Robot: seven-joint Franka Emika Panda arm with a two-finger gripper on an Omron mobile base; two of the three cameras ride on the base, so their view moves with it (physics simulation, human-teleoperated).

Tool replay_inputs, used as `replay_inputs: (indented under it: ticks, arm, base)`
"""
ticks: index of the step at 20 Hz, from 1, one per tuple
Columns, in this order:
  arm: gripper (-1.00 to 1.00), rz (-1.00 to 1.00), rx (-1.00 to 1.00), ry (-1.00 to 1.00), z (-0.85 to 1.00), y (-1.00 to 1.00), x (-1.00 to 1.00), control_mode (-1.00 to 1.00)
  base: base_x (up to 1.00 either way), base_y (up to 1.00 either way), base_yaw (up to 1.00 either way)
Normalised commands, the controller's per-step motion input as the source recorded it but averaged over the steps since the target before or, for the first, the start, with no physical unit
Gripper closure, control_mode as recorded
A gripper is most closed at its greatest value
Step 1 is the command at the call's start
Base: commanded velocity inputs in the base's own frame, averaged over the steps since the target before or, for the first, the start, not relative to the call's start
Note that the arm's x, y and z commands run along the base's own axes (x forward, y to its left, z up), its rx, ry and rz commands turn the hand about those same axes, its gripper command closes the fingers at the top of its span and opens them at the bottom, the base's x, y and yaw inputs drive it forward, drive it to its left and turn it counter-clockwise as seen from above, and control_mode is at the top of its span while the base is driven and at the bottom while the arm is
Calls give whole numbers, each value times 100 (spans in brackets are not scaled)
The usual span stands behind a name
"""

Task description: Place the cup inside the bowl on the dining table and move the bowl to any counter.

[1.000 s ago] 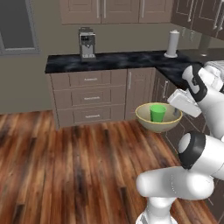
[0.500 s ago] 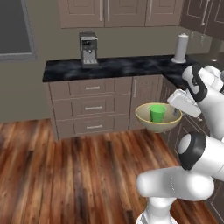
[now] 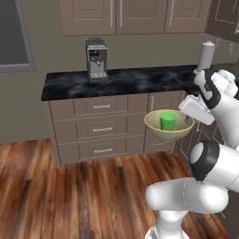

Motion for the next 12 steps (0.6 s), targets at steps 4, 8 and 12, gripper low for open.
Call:
replay_inputs:
  ticks: [4, 8, 12]
  arm:
    - [100, 0, 0, 0, 0, 0, 0, 100]
    - [100, 0, 0, 0, 0, 0, 0, 100]
    - [100, 0, 0, 0, 0, 0, 0, 100]
  base:
    - [76, -34, 0]
    - [79, -36, 0]
    - [75, -43, 0]
